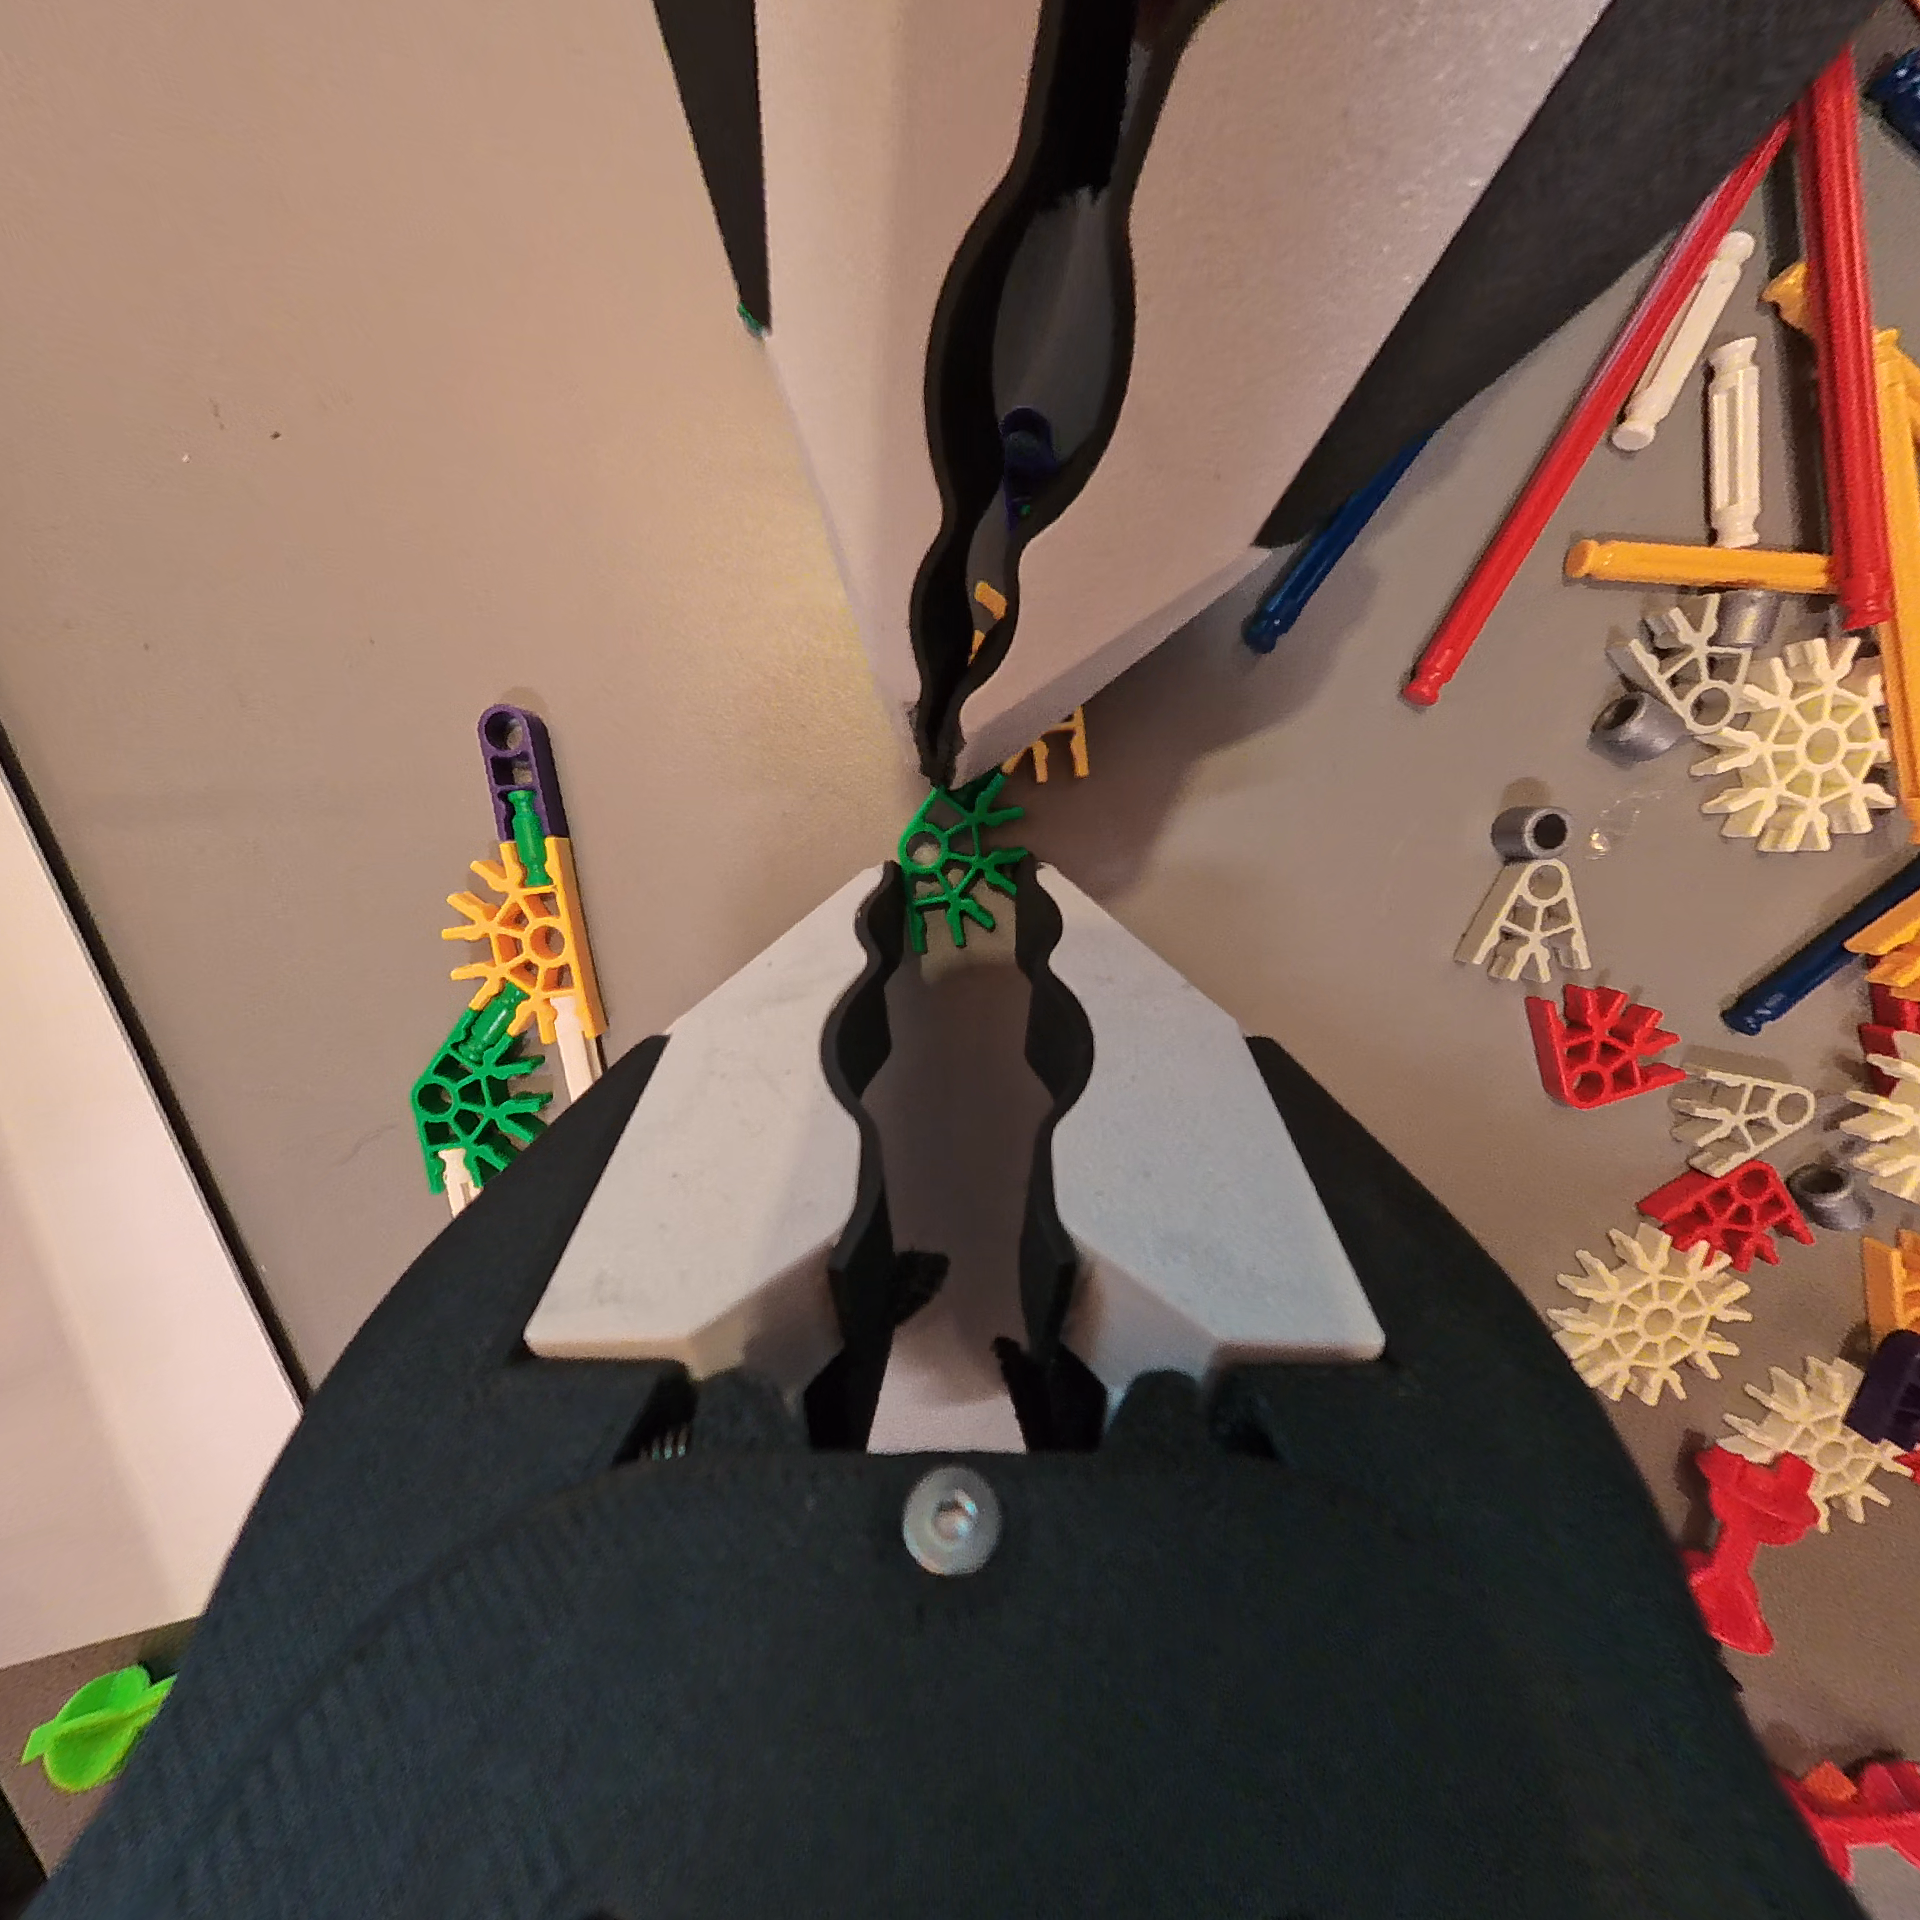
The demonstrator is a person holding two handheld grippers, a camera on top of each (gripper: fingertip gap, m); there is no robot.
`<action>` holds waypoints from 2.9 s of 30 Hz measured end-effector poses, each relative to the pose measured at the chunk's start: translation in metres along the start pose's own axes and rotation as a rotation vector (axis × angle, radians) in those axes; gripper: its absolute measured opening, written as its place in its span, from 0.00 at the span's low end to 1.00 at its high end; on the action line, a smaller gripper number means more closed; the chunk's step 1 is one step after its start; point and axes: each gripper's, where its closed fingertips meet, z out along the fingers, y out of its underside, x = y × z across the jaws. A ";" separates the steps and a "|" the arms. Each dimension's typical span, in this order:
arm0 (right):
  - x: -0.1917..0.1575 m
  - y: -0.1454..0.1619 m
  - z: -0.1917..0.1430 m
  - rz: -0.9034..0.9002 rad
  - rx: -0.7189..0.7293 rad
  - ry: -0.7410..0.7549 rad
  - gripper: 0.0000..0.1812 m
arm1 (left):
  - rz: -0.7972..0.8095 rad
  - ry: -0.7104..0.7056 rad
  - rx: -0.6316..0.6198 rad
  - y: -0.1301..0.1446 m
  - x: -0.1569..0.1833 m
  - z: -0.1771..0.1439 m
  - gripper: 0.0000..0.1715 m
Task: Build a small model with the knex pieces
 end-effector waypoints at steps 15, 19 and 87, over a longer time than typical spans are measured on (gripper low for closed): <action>-0.001 0.007 0.002 0.088 -0.084 -0.020 0.00 | 0.010 -0.006 0.019 -0.001 -0.001 0.000 0.11; -0.001 0.007 0.002 0.122 -0.144 -0.046 0.00 | 0.023 -0.014 0.013 -0.001 -0.001 0.001 0.11; -0.101 0.091 -0.057 -0.233 -0.240 -0.177 0.02 | -0.350 -0.077 0.304 -0.005 0.123 -0.037 0.17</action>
